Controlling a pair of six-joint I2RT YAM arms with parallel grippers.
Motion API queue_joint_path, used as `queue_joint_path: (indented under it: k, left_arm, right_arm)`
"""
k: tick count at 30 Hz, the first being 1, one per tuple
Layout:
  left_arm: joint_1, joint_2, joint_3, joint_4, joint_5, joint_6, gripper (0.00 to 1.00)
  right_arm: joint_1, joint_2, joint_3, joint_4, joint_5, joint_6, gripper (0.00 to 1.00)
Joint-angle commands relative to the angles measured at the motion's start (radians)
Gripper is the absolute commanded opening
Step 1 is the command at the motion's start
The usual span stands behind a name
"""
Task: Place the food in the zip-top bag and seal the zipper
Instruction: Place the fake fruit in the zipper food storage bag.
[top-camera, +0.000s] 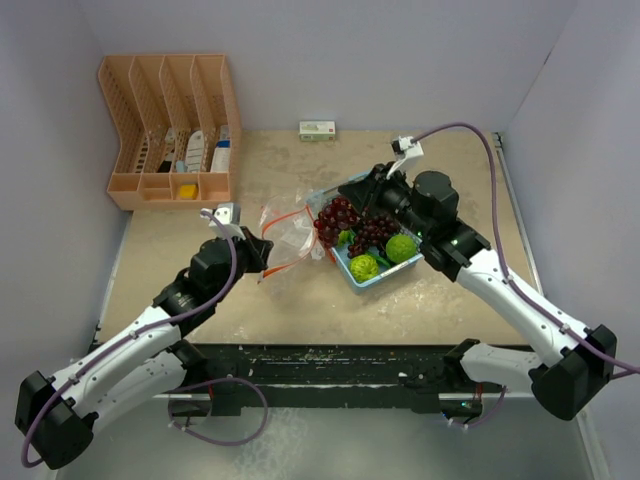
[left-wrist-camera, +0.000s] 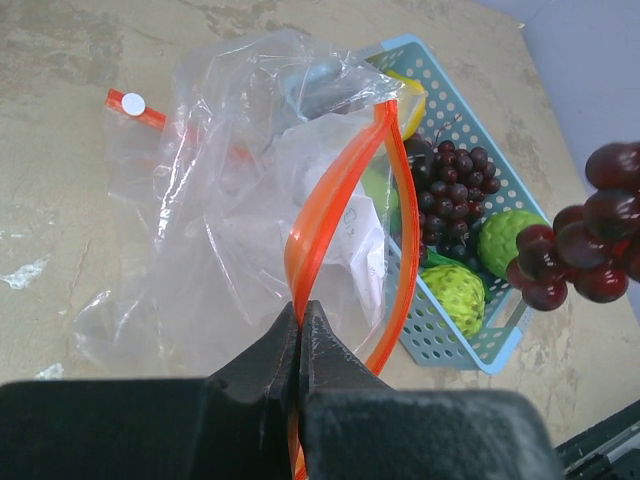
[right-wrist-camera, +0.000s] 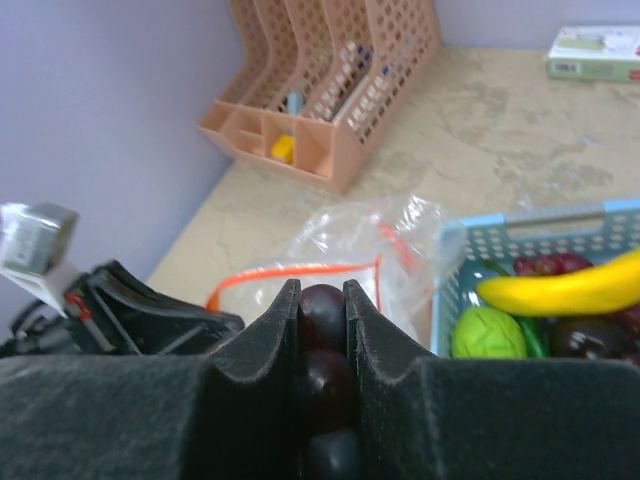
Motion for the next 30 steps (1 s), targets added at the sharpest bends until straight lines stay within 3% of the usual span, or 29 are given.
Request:
queue_joint_path:
  k: [1,5,16,23,30]
  left_arm:
    - [-0.001,0.001,0.040,0.043,0.025,-0.028,0.00]
    - [-0.001,-0.006,0.043,0.044,0.027,-0.029,0.00]
    - [-0.002,-0.018,0.038,0.050,0.031,-0.044,0.00]
    - [-0.001,-0.033,0.038,0.053,0.033,-0.060,0.00]
    - [0.000,-0.016,0.044,0.070,0.052,-0.072,0.00]
  right_arm:
    - [0.002,0.025,0.003,0.258,-0.052,0.109,0.00]
    - [0.033,0.096,0.004,0.318,-0.033,0.135,0.00]
    - [0.213,0.217,-0.022,0.444,0.213,0.137,0.00]
    - [0.307,0.286,-0.101,0.485,0.505,0.095,0.00]
    - [0.374,0.407,-0.093,0.466,0.683,0.095,0.00]
